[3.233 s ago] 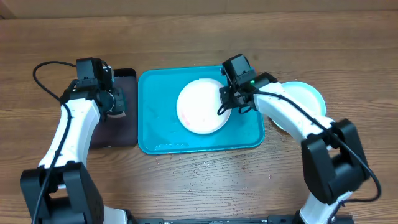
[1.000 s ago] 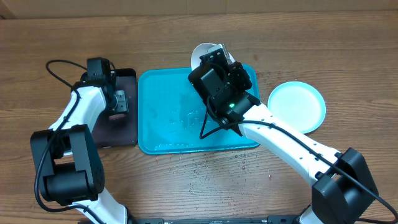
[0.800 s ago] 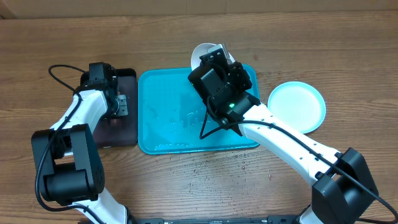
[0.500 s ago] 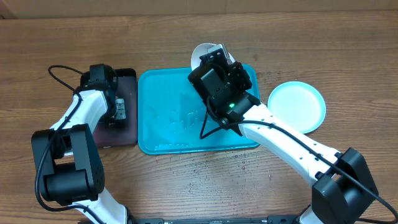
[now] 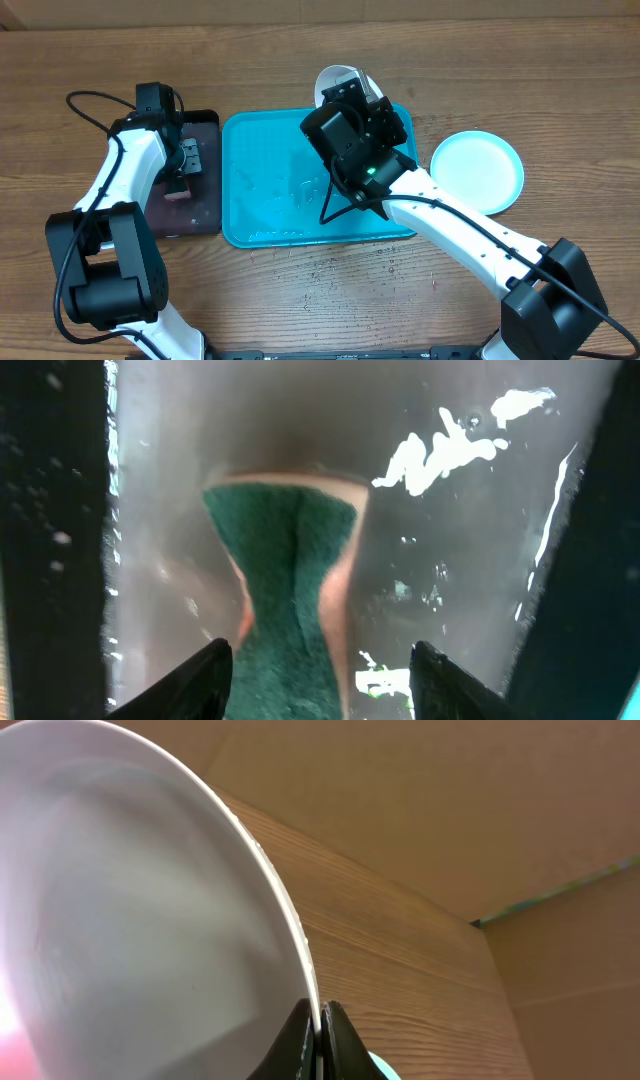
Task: Clean dirty plates on tray and stack at the side
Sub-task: 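Tilt the white plate up on its edge with the right gripper, then carry the white plate right and stack it on the plate pile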
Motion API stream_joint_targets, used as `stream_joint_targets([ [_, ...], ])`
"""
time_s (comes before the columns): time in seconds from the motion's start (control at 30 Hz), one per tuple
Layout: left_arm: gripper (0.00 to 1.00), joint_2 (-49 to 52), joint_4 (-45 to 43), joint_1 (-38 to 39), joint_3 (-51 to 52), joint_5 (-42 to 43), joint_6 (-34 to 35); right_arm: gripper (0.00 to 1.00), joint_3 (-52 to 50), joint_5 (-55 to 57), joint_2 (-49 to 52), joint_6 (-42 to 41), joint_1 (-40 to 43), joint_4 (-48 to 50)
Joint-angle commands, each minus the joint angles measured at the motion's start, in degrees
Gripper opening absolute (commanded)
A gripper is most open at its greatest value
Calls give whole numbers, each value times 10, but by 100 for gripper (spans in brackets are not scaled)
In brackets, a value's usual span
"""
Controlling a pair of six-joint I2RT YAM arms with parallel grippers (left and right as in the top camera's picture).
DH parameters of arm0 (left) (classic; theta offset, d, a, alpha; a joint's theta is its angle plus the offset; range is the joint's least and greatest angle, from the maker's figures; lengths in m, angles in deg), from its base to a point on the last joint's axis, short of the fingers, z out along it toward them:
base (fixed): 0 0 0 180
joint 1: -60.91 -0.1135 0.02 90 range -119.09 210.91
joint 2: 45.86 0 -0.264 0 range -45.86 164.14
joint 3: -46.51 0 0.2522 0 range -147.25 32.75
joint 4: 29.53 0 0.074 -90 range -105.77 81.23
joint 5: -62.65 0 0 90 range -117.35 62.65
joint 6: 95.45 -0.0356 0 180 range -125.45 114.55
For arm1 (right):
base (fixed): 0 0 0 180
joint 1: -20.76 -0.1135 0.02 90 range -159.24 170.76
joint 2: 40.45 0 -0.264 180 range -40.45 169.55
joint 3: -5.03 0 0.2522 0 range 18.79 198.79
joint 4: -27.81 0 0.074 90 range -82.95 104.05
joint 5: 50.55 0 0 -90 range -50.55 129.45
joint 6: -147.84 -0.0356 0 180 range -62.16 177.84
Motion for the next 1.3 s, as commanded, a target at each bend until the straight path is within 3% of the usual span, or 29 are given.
stream_joint_targets([
  [0.0, 56, 2, 5, -3, -9, 38, 28, 4, 15, 33, -22, -2, -4, 5],
  [0.47, 57, -120, 28, -3, -5, 84, 40, 4, 15, 112, -22, -2, -4, 8],
  [0.77, 58, -209, 3, -3, 77, 96, 42, 4, 15, 103, -23, -10, 1, 10],
  [1.0, 59, -265, -11, -3, 131, 97, 33, 3, 15, -58, -62, -109, 67, -14],
  [1.27, 60, -265, -13, -3, 131, 98, 35, 4, 15, -363, -127, -264, 280, -106],
])
